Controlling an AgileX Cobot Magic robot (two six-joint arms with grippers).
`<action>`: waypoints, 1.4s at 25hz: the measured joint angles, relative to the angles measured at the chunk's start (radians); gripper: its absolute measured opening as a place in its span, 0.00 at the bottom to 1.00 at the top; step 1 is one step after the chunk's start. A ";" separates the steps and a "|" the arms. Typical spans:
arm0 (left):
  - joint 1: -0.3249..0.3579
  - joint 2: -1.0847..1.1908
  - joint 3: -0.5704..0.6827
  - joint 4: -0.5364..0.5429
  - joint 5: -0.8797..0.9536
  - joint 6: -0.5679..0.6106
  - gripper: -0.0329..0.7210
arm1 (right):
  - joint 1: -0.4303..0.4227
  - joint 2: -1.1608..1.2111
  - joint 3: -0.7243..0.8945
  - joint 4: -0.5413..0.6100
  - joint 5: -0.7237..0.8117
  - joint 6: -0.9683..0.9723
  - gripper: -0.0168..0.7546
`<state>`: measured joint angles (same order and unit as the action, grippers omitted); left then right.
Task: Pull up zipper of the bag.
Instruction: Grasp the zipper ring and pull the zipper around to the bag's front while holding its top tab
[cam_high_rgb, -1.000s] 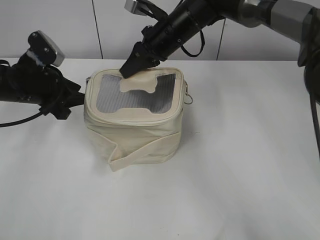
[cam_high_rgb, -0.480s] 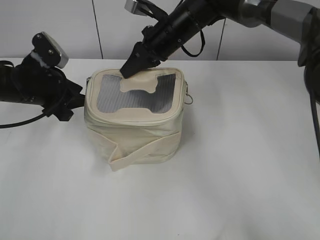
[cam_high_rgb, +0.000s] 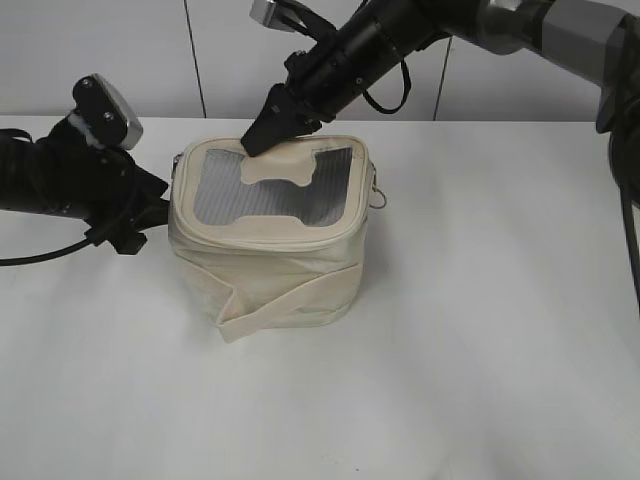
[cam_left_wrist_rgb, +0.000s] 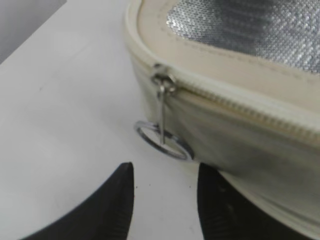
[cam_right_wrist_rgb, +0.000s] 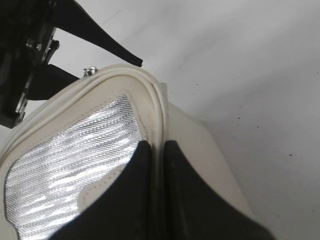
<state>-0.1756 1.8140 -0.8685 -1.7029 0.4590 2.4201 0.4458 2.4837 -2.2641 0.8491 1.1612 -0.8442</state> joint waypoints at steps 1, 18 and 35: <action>0.000 0.000 0.000 -0.002 0.003 0.009 0.48 | 0.000 0.000 0.000 -0.001 0.000 0.000 0.09; 0.004 0.003 -0.067 -0.007 0.010 0.022 0.48 | -0.004 -0.001 -0.001 -0.007 -0.004 0.005 0.09; -0.004 0.003 -0.075 -0.025 0.069 0.022 0.07 | -0.003 -0.001 -0.002 -0.008 -0.005 0.009 0.09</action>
<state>-0.1800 1.8168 -0.9430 -1.7279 0.5282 2.4422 0.4426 2.4828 -2.2659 0.8406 1.1563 -0.8349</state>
